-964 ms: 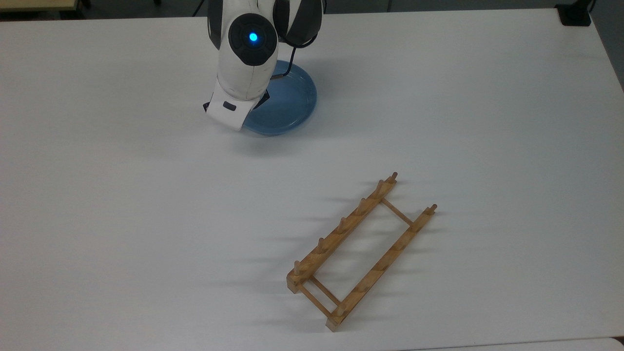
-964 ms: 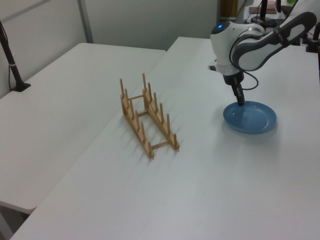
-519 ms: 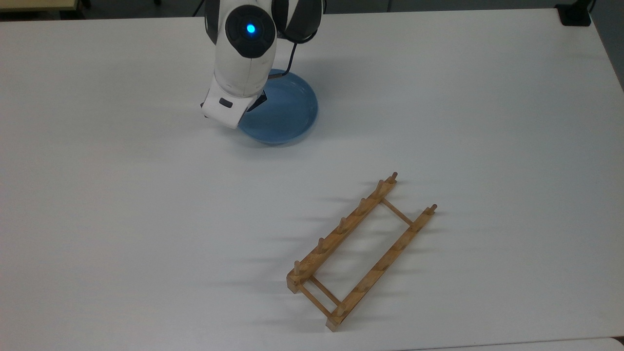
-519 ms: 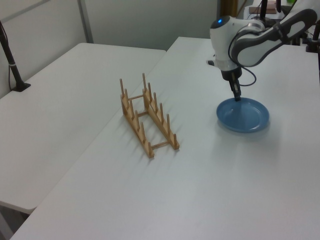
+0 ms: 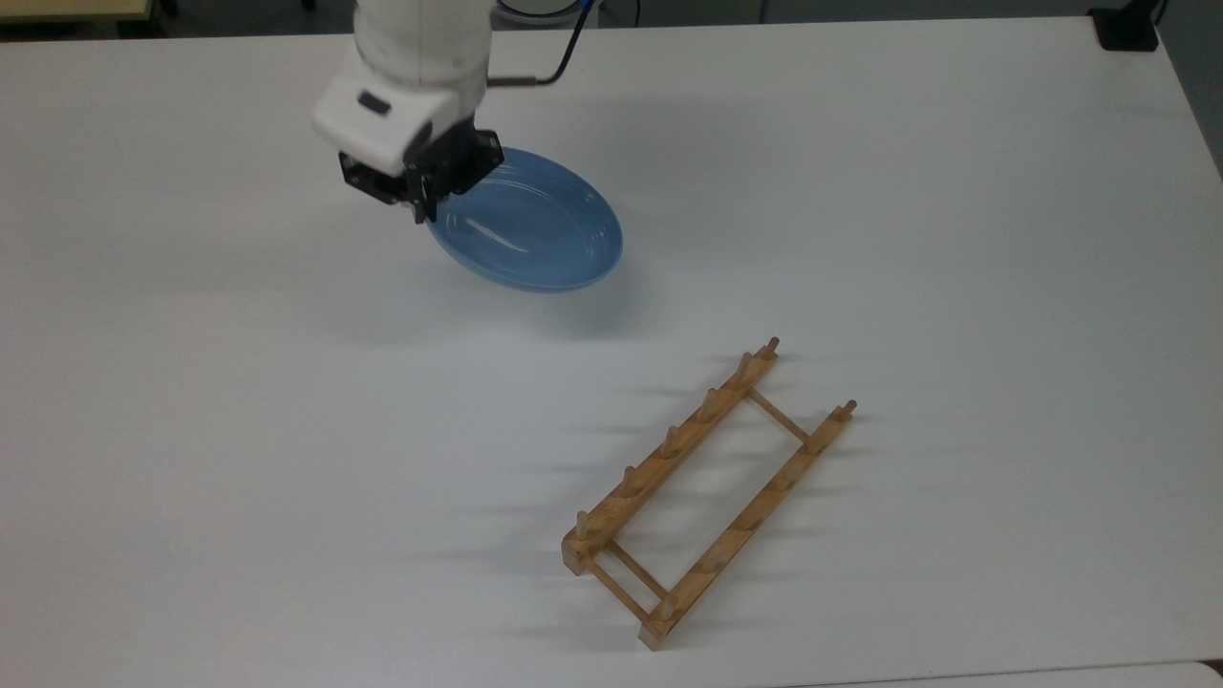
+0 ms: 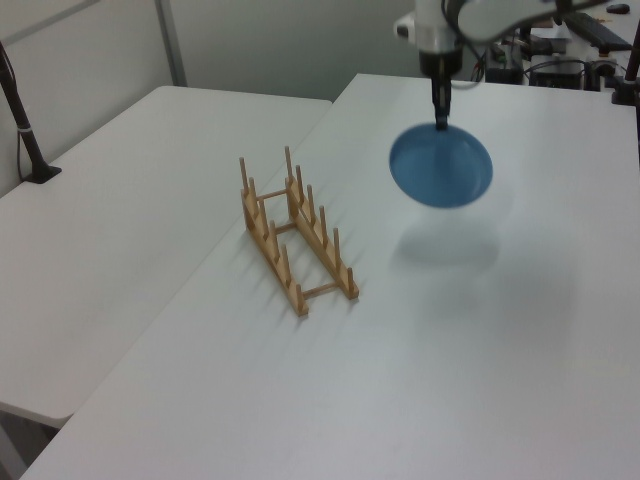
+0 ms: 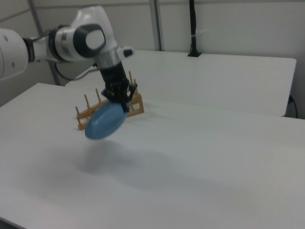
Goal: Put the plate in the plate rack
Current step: 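Lift the plate by its rim and carry it toward the wooden rack, then lower the plate upright between the rack's pegs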
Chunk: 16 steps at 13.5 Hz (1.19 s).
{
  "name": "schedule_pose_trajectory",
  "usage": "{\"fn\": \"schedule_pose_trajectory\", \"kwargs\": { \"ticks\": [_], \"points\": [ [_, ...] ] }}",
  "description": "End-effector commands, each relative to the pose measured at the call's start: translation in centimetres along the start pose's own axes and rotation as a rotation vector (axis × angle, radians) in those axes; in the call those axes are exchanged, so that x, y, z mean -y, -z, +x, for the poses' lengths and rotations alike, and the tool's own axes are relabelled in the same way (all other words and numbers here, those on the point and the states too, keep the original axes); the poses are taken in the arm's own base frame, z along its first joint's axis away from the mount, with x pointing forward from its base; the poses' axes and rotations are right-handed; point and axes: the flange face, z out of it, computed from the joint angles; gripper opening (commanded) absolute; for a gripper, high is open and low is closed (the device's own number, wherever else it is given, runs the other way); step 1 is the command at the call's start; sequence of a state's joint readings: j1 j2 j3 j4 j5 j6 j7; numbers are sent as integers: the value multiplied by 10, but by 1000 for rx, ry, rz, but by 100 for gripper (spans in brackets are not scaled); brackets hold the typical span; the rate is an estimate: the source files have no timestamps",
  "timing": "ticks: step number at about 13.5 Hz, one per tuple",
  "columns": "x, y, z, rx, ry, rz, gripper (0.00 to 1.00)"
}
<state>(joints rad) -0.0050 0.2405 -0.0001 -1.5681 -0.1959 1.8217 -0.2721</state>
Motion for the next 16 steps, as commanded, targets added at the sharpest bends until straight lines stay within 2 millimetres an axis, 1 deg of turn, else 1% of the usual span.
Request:
{"fn": "schedule_pose_trajectory", "kwargs": {
  "ticks": [1, 2, 3, 4, 6, 8, 9, 10, 12, 13, 14, 16],
  "points": [
    [-5, 63, 10, -112, -190, -13, 0],
    [-2, 81, 18, -188, -246, -22, 0],
    [16, 100, 31, -295, -315, -28, 0],
    [28, 107, 40, -354, -359, -32, 0],
    [52, 119, 54, -452, -412, -107, 0],
    [76, 117, 69, -524, -501, -190, 0],
    [85, 114, 74, -551, -523, -211, 0],
    [92, 108, 81, -579, -556, -232, 0],
    [96, 100, 90, -624, -588, -254, 0],
    [104, 102, 93, -652, -587, -261, 0],
    [113, 97, 98, -670, -580, -277, 0],
    [119, 88, 106, -716, -578, -316, 0]
  ]
}}
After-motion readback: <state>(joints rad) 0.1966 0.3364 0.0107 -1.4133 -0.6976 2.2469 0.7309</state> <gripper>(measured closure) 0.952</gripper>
